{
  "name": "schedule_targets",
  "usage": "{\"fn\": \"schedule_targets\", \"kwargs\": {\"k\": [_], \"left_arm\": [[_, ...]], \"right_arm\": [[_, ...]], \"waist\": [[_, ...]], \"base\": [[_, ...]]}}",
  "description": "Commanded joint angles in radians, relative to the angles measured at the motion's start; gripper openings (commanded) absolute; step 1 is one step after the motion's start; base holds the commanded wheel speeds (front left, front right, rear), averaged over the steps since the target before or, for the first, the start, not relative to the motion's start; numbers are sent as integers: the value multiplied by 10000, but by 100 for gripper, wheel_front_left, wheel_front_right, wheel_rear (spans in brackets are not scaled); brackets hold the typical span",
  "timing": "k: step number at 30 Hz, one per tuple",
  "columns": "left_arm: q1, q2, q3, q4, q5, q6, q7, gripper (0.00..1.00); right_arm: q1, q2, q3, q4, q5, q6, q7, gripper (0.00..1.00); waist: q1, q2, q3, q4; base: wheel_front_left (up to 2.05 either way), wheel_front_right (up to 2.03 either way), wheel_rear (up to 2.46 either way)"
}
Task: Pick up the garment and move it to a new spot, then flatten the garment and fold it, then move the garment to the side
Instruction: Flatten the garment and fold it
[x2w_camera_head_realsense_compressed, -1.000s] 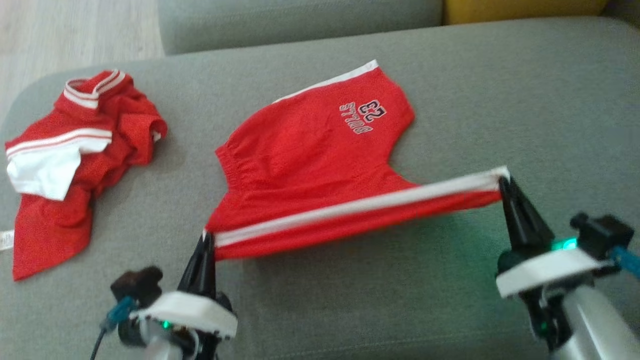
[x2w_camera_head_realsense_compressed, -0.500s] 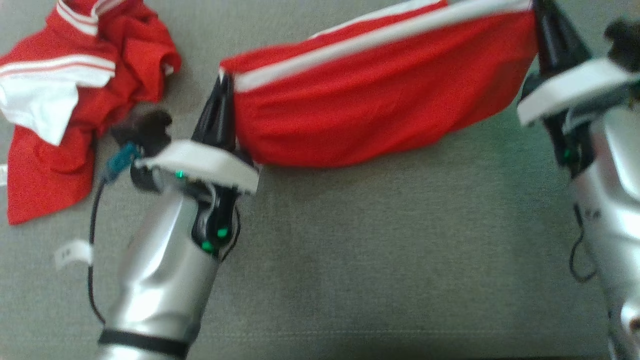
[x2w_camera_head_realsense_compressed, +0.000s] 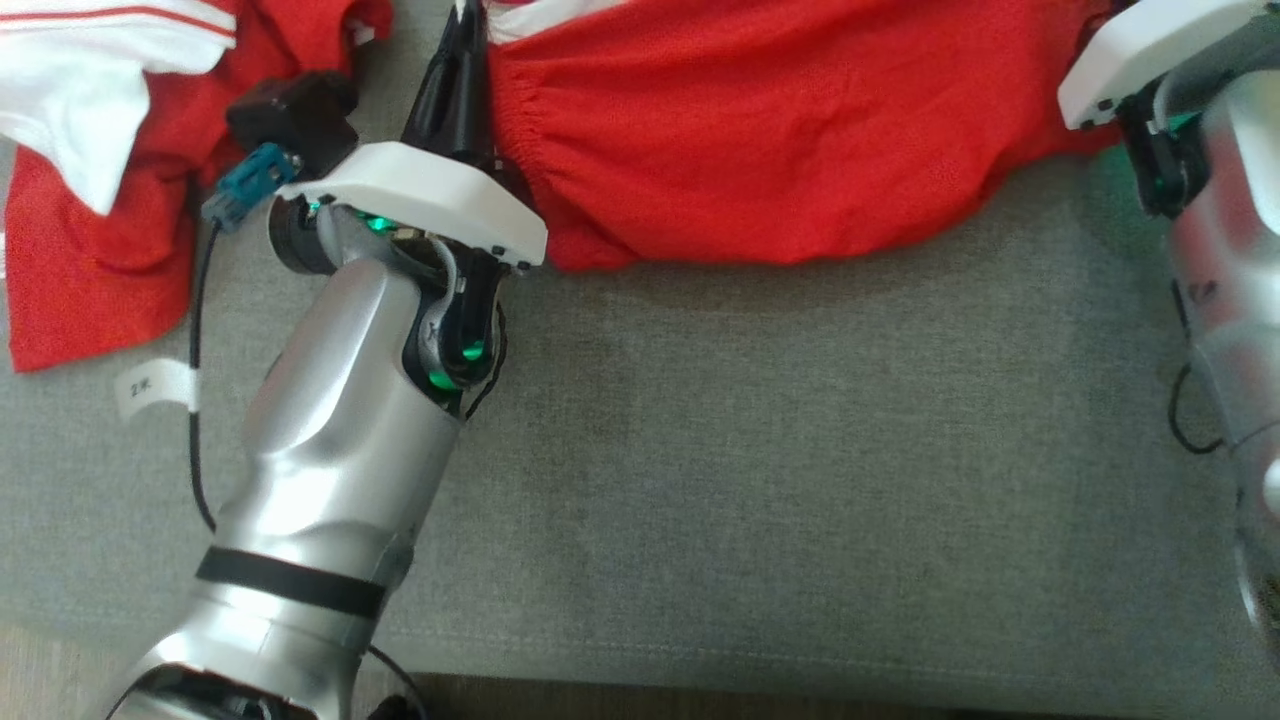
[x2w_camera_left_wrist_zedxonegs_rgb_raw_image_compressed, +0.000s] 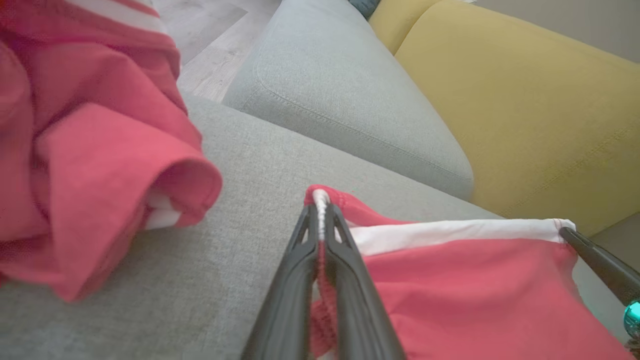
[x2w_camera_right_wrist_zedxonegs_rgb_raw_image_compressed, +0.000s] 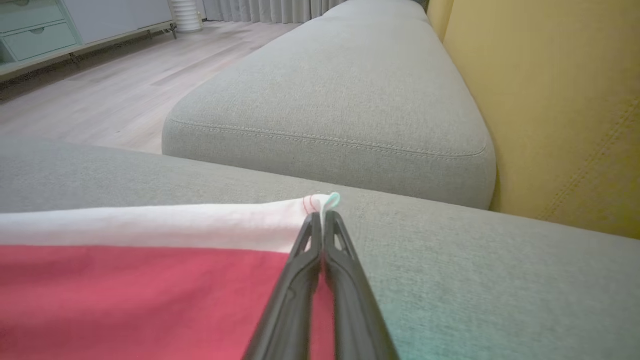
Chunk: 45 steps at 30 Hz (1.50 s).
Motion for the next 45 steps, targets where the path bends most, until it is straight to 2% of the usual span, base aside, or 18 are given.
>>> {"fn": "schedule_targets", "kwargs": {"k": [1, 2, 3, 8, 12, 22, 23, 24, 27, 38, 45], "left_arm": [[-255, 237, 148, -263, -137, 29, -53, 50], [-252, 237, 100, -267, -148, 39, -53, 100], [-233, 237, 57, -257, -159, 60, -53, 100], [44, 237, 158, -382, -1, 339, -53, 100], [607, 237, 351, -539, 314, 488, -53, 100], [1966, 237, 427, -721, 1122, 622, -53, 100], [2061, 237, 401, -699, 1228, 625, -53, 100], [2167, 237, 413, -697, 1274, 630, -53, 100], [2524, 237, 464, -651, 1471, 653, -53, 100], [4136, 237, 854, -736, 2268, 609, -53, 100], [4899, 237, 933, -774, 2541, 445, -53, 100]], "right_arm": [[-277, 236, 146, -54, -74, -13, -129, 0], [-371, 245, 147, 114, -108, -13, -187, 44], [-444, 248, 172, 297, -175, -13, -219, 100], [-515, 330, 15, 945, 5, -13, -462, 100], [-234, 325, 198, 1367, 427, -13, -241, 100], [1019, 245, 1640, 1540, 1825, -13, 1854, 100], [1167, 244, 1792, 1506, 1966, -13, 2075, 60], [1308, 249, 1919, 1401, 2143, -13, 2199, 0], [1746, 135, 2107, 1109, 2718, -13, 2276, 0], [3340, -456, 1801, 458, 4388, -13, 1118, 0], [3823, -998, 1972, -284, 4673, -13, 657, 0]], "waist": [[0, 1, 62, 52], [0, 1, 84, 57], [0, 1, 96, 61], [0, 1, 14, 60], [0, 1, -238, 67], [0, 1, -946, 150], [0, 1, -1056, 144], [0, 1, -1159, 134], [0, 1, -1567, 84], [0, 1, -3059, -242], [0, 1, -3495, -315]], "base": [[0, 0, 0], [0, 0, 0], [0, 0, 0], [0, 0, 0], [0, 0, 0], [0, 0, 0], [0, 0, 0], [0, 0, 0], [0, 0, 0], [0, 0, 0], [0, 0, 0]]}}
